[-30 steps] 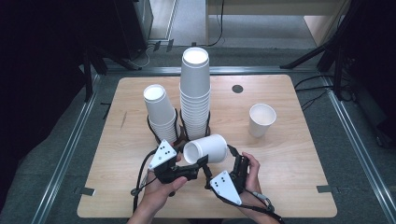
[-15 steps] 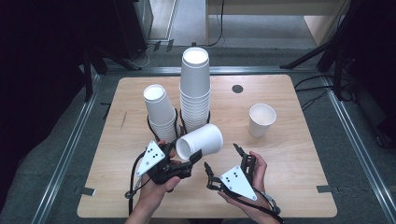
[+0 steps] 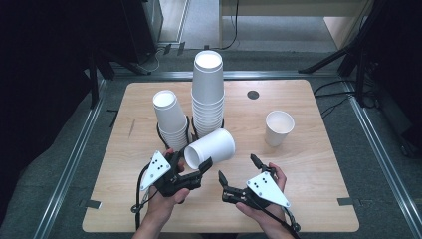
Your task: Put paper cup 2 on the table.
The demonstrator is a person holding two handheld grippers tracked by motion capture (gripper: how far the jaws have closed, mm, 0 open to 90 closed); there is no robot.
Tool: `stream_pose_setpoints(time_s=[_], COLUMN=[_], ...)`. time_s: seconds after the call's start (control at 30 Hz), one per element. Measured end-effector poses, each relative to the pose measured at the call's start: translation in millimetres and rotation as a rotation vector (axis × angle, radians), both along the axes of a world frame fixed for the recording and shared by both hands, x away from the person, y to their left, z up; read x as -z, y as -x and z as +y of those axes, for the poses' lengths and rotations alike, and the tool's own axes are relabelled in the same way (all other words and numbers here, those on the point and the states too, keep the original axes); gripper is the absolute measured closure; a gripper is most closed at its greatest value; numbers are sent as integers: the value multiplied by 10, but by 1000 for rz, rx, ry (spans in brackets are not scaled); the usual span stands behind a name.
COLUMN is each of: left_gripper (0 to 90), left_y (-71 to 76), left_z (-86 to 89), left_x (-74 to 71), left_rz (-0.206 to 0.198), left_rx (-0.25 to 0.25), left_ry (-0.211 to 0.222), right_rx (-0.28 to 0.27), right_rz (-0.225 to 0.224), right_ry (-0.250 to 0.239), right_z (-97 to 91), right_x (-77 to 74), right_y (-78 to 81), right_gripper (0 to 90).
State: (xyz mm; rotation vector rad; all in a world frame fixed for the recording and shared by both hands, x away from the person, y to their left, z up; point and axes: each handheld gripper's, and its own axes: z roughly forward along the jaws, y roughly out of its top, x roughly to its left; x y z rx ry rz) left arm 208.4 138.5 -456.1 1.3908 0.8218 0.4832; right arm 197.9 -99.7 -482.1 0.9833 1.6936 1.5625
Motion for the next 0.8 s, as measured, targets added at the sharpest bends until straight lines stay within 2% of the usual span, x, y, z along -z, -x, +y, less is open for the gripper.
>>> stream_pose_setpoints(time_s=[0.1, 0.2, 0.3, 0.4, 0.53, 0.7, 0.8], left_gripper=[244, 244, 244, 244, 244, 244, 244], left_y=[1, 6, 1, -8, -19, -24, -23], left_z=[-2, -12, -13, -5, 11, 8, -1], left_x=[14, 19, 28, 43, 58, 74, 86], left_rz=[-17, -32, -31, -27, -26, -28, -37], left_rx=[0, -8, -10, -19, -28, -34, -29], left_ry=[19, 19, 29, 36, 40, 41, 49], right_rx=[-2, -14, -22, -26, -18, 11, 15], right_rz=[21, 56, 87, 124, 181, 202, 261], right_ry=[-23, -71, -115, -171, -274, -348, -418], right_z=[-6, -11, -6, 3, -16, -41, -66], right_x=[8, 4, 1, 4, -12, -49, -76], right_y=[-12, -19, -17, -16, -33, -61, -91], right_gripper=[0, 0, 0, 0, 6, 15, 15])
